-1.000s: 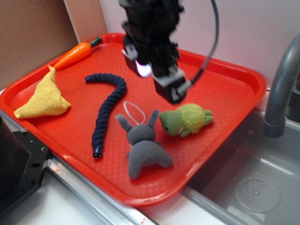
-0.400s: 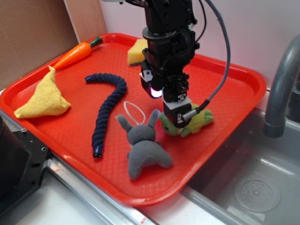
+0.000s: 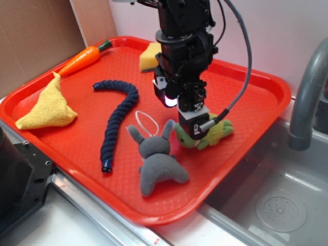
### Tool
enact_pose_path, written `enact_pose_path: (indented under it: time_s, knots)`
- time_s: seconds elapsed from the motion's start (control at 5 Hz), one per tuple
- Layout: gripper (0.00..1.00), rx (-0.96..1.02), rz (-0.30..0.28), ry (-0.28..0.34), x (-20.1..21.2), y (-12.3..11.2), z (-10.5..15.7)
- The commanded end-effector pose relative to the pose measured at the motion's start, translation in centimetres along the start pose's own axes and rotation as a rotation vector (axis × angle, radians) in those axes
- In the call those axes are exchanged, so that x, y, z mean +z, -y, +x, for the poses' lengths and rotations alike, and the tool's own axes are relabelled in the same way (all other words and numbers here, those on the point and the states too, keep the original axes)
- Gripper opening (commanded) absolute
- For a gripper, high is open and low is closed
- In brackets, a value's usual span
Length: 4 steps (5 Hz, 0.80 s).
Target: Grab the green animal.
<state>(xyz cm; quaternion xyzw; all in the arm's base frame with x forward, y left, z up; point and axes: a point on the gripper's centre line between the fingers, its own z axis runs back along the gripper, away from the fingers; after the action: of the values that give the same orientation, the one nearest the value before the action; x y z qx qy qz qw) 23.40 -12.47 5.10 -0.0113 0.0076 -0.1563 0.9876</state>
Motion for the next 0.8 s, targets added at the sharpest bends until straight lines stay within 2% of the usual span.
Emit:
enact_pose_path:
  time_s: [0.0, 0.2, 0.4, 0.6]
  knots:
    - [1.0, -0.077, -0.025, 0.093, 1.8, 1.7, 1.6]
    - [1.0, -0.145, -0.036, 0.084, 1.4, 1.6, 2.3]
    - [1.0, -0.12, 0.001, 0.024, 0.5, 1.0, 2.3]
    - [1.0, -0.134, -0.031, 0.015, -0.9, 1.0, 2.6]
